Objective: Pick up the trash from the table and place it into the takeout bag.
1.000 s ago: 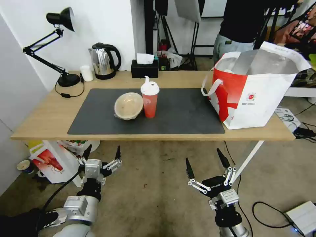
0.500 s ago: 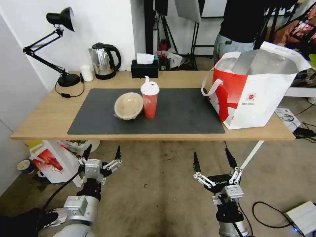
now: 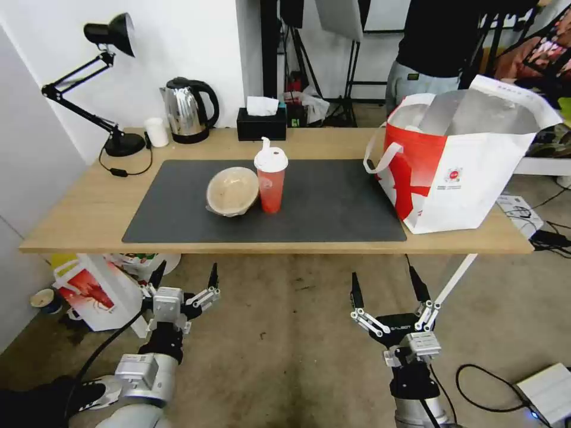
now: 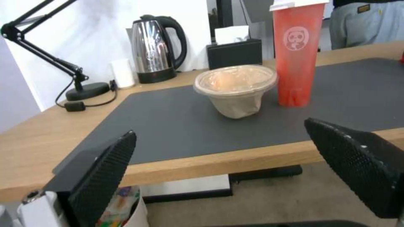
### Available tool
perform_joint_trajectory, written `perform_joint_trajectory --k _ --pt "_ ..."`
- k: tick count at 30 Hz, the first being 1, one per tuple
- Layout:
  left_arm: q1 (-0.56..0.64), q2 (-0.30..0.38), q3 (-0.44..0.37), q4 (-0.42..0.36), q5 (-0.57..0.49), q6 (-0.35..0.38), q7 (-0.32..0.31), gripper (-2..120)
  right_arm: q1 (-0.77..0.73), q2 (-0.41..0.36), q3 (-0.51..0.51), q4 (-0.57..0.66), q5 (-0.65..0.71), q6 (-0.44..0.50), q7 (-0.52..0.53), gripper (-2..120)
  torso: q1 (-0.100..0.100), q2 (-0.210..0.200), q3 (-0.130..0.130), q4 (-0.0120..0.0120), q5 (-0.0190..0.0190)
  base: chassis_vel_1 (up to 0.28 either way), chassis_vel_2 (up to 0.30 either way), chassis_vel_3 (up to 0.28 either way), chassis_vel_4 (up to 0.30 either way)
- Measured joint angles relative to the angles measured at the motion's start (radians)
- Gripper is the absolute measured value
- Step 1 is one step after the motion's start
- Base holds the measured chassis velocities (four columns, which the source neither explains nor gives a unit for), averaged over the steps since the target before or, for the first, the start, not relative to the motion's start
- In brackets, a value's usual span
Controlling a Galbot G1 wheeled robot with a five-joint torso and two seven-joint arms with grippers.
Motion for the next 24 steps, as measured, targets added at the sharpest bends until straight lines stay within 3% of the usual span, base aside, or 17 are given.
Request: perform_joint_trajectory --k 6,17,24 --pt "0.000 0.000 0.000 0.000 0.000 0.000 0.000 100 -0.007 -0.007 0.005 0.018 -0.006 -0.010 0.011 100 0.000 0.000 0.000 0.0001 0.0001 0.000 0.000 0.000 0.000" --pt "0.000 0.000 0.000 0.000 0.000 0.000 0.000 100 -0.062 -0.060 0.064 0.197 -0.040 -0.074 0.061 100 0.000 0.000 0.000 0.0000 0.0000 0.000 0.000 0.000 0.000" --pt "0.000 0.000 0.000 0.000 0.000 0.000 0.000 100 0.026 -0.107 0.078 0.257 0.038 -0.123 0.024 100 0.000 0.000 0.000 -0.0002 0.0000 0.000 0.000 0.000 0.000"
